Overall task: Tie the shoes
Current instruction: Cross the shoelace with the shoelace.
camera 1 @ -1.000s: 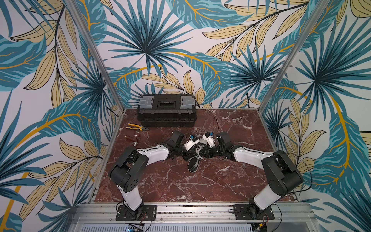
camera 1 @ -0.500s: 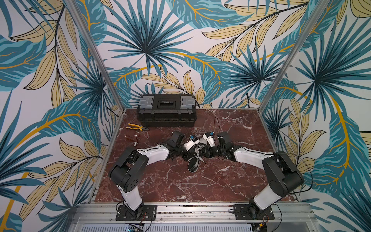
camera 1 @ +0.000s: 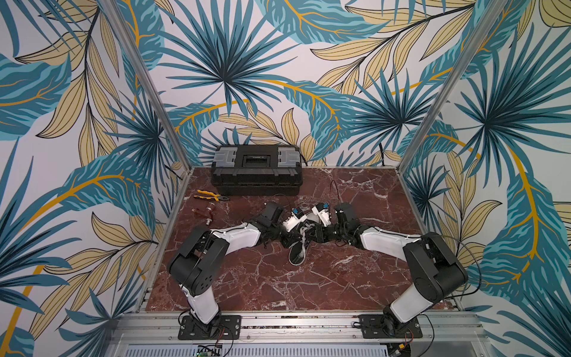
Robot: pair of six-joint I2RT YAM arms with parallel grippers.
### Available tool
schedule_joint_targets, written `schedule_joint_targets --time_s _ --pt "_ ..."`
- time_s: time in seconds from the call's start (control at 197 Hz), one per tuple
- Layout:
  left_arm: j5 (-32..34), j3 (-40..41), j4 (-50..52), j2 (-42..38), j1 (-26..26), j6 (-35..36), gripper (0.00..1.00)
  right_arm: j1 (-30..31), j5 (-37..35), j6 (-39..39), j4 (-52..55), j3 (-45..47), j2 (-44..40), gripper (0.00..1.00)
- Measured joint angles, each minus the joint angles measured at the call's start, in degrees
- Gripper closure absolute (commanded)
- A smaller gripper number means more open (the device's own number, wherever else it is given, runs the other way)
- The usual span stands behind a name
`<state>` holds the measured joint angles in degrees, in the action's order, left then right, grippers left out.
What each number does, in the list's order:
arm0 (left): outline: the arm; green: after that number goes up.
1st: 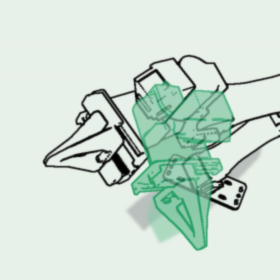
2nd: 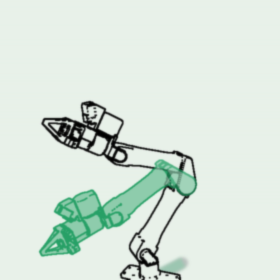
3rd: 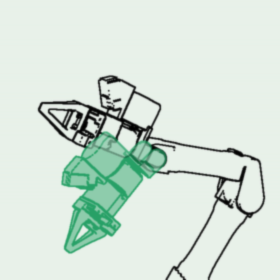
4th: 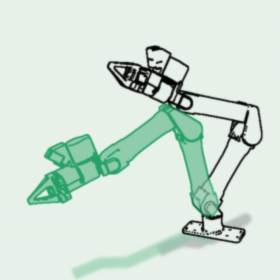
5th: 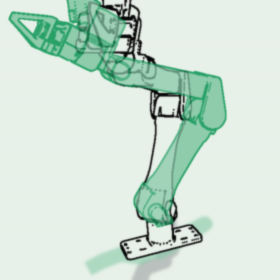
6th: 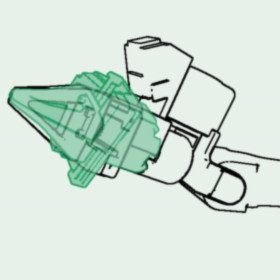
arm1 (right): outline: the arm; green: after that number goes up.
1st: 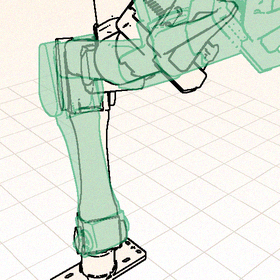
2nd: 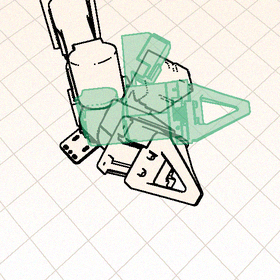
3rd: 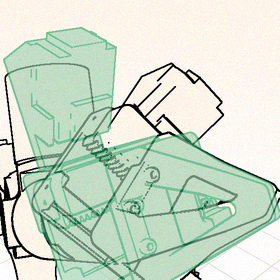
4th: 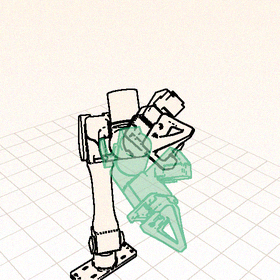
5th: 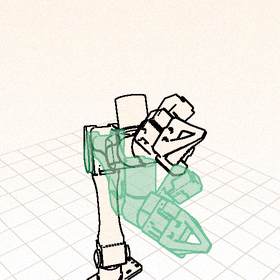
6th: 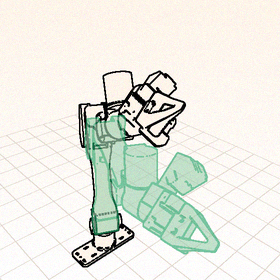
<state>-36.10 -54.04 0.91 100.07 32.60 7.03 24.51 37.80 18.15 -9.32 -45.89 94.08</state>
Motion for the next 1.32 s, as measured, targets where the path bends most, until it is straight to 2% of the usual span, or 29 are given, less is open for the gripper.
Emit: schedule_joint_targets --time_s 0.659,1.318 --pt "0.15 0.0 0.04 0.0 0.0 -0.07 0.98 0.0 2.1 2.25 -2.82 0.39 0.44 0.71" --pt "0.7 0.0 1.07 0.0 -0.11 -1.49 0.98 -0.04 5.01 3.54 -4.24 0.37 3.15 0.76"
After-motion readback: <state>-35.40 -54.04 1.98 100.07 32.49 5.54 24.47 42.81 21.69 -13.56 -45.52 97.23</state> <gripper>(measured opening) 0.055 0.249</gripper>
